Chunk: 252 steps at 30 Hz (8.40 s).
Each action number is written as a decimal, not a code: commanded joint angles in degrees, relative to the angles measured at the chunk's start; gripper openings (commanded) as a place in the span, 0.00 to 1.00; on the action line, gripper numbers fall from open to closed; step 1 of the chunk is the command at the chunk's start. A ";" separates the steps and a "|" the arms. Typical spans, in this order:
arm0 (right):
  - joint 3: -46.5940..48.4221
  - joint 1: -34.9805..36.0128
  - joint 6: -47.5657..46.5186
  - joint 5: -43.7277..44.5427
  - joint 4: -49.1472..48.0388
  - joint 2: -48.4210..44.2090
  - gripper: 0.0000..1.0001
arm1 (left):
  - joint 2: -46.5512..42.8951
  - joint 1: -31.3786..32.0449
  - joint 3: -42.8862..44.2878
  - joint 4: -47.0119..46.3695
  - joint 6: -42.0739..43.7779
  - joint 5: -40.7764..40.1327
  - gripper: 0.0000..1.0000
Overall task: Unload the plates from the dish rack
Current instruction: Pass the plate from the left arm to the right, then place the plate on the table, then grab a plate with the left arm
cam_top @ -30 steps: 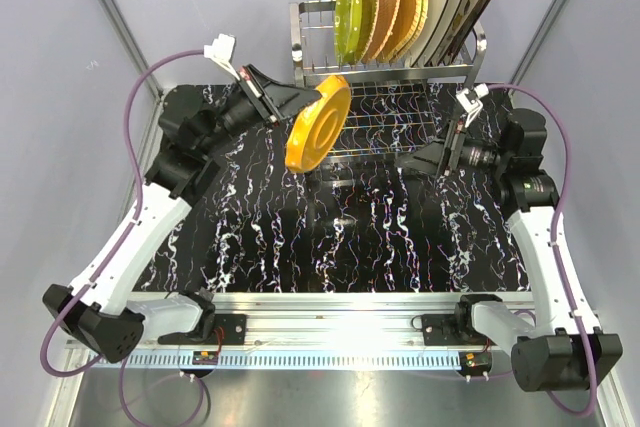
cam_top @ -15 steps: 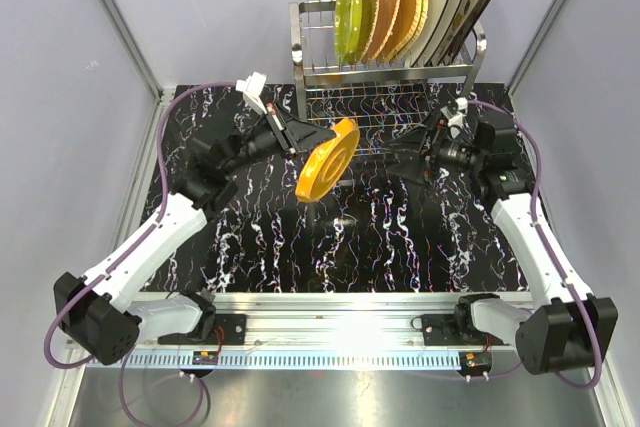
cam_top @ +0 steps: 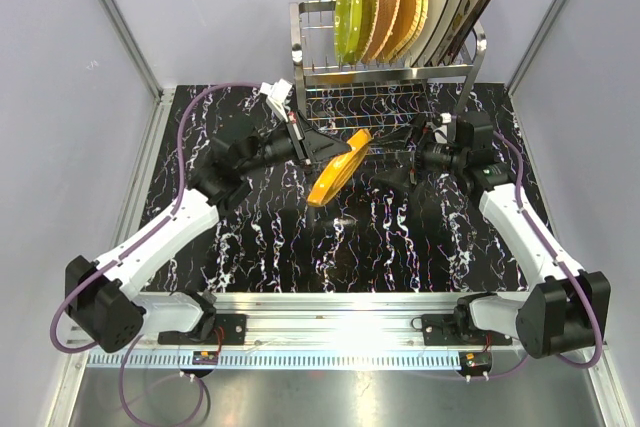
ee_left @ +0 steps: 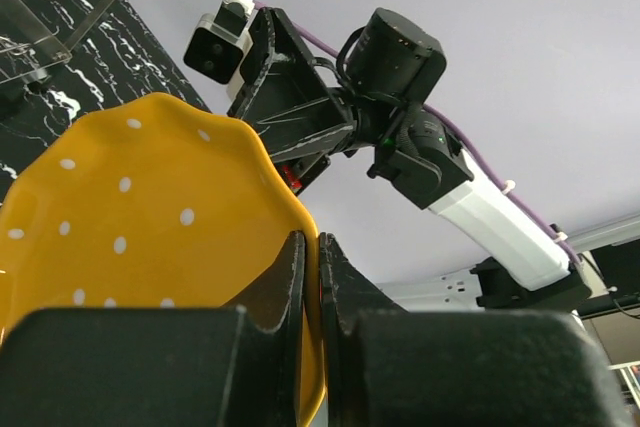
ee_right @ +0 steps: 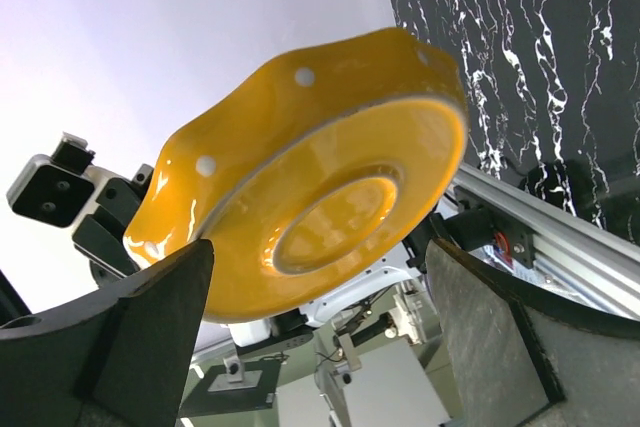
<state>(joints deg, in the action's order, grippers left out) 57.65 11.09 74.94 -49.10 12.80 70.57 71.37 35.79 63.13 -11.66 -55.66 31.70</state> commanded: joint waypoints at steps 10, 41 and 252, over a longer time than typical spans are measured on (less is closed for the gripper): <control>-0.08 0.33 3.90 0.41 -1.02 -2.36 0.95 | -0.45 0.86 -0.47 -9.17 0.20 2.05 0.00; -2.45 6.31 1.70 0.76 3.73 2.55 0.98 | 4.21 4.29 12.01 13.75 30.25 7.85 0.00; 14.16 -30.10 -94.37 5.42 35.02 4.94 1.00 | 7.89 8.42 36.52 29.06 38.78 -43.30 0.97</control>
<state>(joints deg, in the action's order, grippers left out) 70.61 -21.78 -21.85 -39.90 47.37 78.30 76.95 44.95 94.35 19.84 -19.22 -10.83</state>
